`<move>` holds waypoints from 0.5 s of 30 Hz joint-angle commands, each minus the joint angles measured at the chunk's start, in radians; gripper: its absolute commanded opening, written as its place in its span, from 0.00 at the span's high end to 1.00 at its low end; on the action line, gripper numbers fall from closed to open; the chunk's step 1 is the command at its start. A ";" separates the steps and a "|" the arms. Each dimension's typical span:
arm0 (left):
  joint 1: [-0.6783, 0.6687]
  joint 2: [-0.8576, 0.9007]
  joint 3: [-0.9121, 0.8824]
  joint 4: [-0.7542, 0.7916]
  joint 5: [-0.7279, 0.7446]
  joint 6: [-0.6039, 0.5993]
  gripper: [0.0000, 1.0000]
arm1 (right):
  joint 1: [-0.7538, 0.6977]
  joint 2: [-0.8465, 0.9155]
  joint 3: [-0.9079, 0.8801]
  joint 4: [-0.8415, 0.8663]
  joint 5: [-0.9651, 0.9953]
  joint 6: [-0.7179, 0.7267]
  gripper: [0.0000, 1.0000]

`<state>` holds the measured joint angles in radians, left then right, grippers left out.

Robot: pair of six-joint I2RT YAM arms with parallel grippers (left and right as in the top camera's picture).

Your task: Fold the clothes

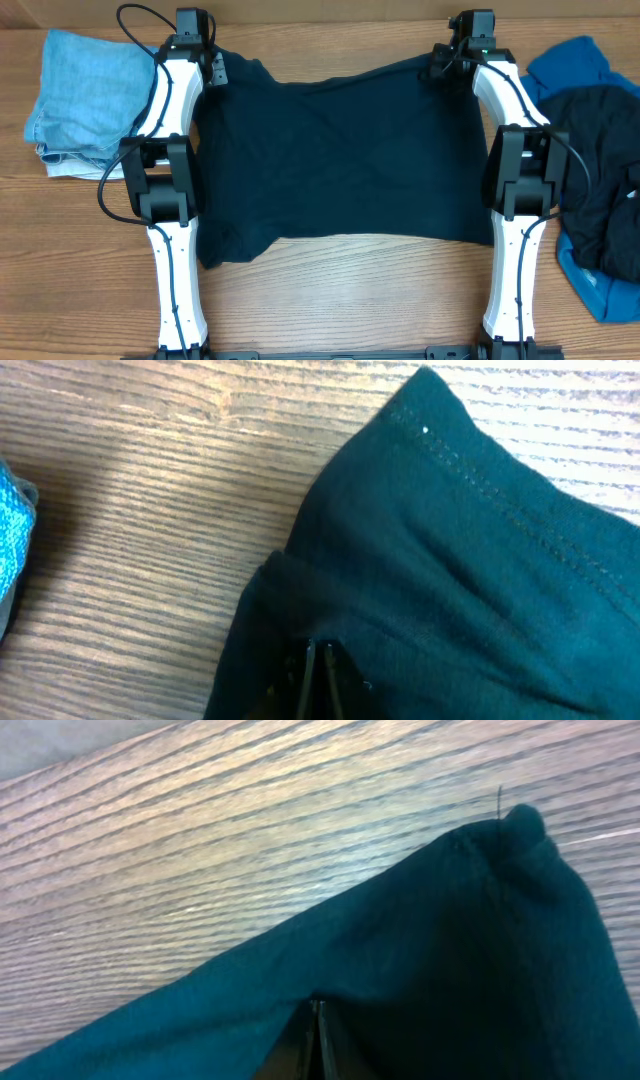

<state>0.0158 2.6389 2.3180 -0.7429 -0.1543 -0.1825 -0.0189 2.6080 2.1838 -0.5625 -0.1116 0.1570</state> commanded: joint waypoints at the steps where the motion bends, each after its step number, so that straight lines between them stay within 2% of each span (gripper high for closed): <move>1: 0.017 0.023 -0.019 -0.048 -0.014 0.019 0.92 | -0.050 0.082 -0.037 -0.011 0.059 0.013 0.96; 5: 0.025 0.023 -0.019 -0.069 -0.014 0.019 0.92 | -0.085 0.087 -0.037 -0.013 0.119 0.006 0.96; 10: 0.025 0.023 -0.019 -0.067 -0.014 0.019 0.90 | -0.108 0.087 -0.037 0.000 0.103 -0.002 0.96; 12: 0.025 0.023 -0.019 -0.060 -0.013 0.019 0.82 | -0.105 0.087 -0.034 0.027 0.078 -0.001 0.94; 13: 0.025 0.022 -0.018 -0.051 -0.013 0.019 0.73 | -0.104 0.087 -0.022 0.038 0.048 -0.001 0.73; 14: 0.025 0.021 -0.015 -0.045 -0.013 0.019 0.62 | -0.104 0.087 -0.007 0.039 0.027 0.000 0.48; 15: 0.025 0.017 -0.003 -0.033 -0.011 0.020 0.43 | -0.104 0.087 0.023 0.037 0.006 0.000 0.21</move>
<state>0.0319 2.6350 2.3238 -0.7750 -0.1684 -0.1753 -0.0967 2.6209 2.1914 -0.5011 -0.1150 0.1558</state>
